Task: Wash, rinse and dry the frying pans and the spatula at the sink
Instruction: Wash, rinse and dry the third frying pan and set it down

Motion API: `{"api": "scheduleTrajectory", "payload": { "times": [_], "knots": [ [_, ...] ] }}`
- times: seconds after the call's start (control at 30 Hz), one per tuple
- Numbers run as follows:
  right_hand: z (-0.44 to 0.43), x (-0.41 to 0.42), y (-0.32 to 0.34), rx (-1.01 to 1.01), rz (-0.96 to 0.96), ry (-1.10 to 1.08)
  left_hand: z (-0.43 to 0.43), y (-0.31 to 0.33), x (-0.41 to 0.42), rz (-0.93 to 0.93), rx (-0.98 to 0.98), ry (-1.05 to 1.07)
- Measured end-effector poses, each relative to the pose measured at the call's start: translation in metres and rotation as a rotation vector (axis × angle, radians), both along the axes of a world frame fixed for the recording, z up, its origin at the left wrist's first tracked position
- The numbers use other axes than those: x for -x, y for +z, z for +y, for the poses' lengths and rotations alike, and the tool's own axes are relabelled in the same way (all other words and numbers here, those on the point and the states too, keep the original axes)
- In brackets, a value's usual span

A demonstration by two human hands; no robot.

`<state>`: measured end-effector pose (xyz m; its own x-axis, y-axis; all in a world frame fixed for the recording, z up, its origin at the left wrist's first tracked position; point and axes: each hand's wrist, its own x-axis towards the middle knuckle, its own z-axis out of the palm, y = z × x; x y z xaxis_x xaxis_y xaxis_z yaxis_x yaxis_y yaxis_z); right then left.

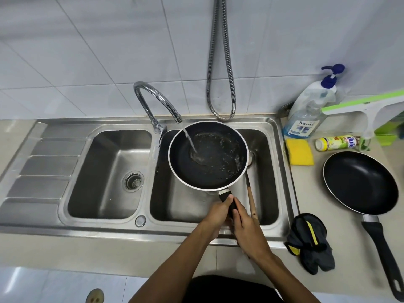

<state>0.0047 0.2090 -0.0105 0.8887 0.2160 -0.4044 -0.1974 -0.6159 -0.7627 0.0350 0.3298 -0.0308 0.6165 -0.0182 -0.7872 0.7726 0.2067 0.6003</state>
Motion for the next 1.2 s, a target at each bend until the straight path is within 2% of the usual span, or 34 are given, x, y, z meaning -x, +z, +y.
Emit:
{"api": "scheduleTrajectory", "payload": {
  "times": [0.27, 0.67, 0.9, 1.0, 1.07, 1.2],
  "knots": [
    [-0.008, -0.003, -0.002, 0.145, -0.042, 0.051, -0.010, -0.002, -0.012, 0.087, 0.021, 0.054],
    [-0.005, -0.005, 0.015, 0.338, -0.104, 0.137, -0.017, -0.009, -0.016, 0.199, 0.156, 0.042],
    [0.001, -0.010, 0.036, 0.497, -0.238, 0.238, -0.015, -0.008, -0.022, 0.269, 0.286, 0.134],
    [0.005, -0.012, 0.045, 0.540, -0.229, 0.268, -0.019, -0.005, -0.021, 0.250, 0.365, 0.159],
    [0.007, -0.016, 0.049, 0.462, -0.155, 0.198, -0.020, -0.009, -0.018, 0.203, 0.416, 0.190],
    [0.006, -0.022, 0.051, 0.138, 0.115, 0.023, -0.024, -0.013, -0.015, 0.065, 0.446, 0.261]
  ]
}}
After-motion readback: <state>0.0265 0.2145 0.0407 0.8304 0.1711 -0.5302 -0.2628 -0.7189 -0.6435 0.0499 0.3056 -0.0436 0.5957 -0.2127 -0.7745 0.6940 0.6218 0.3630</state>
